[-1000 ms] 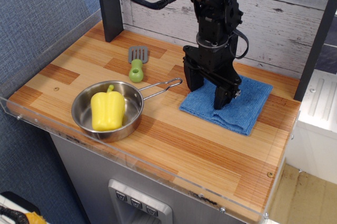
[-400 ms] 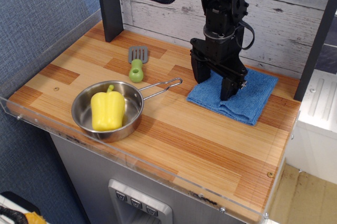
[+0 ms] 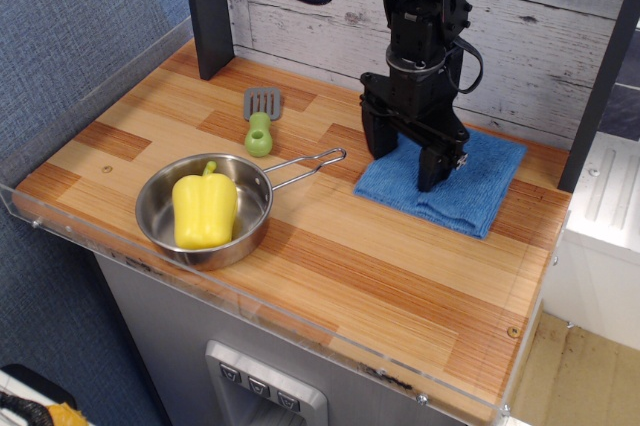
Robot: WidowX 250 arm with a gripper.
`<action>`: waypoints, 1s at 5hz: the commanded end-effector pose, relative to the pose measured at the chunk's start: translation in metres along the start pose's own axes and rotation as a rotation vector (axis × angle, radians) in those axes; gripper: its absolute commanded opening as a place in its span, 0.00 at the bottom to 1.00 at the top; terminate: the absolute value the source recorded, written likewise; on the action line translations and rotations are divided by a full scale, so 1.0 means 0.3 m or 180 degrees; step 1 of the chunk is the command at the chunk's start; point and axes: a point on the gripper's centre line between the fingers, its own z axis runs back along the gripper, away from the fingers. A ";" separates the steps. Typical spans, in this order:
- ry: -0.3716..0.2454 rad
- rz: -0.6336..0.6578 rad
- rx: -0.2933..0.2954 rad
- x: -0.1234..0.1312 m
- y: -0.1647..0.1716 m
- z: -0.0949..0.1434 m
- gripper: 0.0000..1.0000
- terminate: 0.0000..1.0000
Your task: Move blue cloth to upper right corner of table.
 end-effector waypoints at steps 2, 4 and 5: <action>-0.0414 0.0049 0.0089 0.029 0.048 0.289 1.00 0.00; -0.0453 0.0039 0.0085 0.020 0.059 0.331 1.00 0.00; -0.0418 -0.0069 0.0137 0.024 0.056 0.338 1.00 0.00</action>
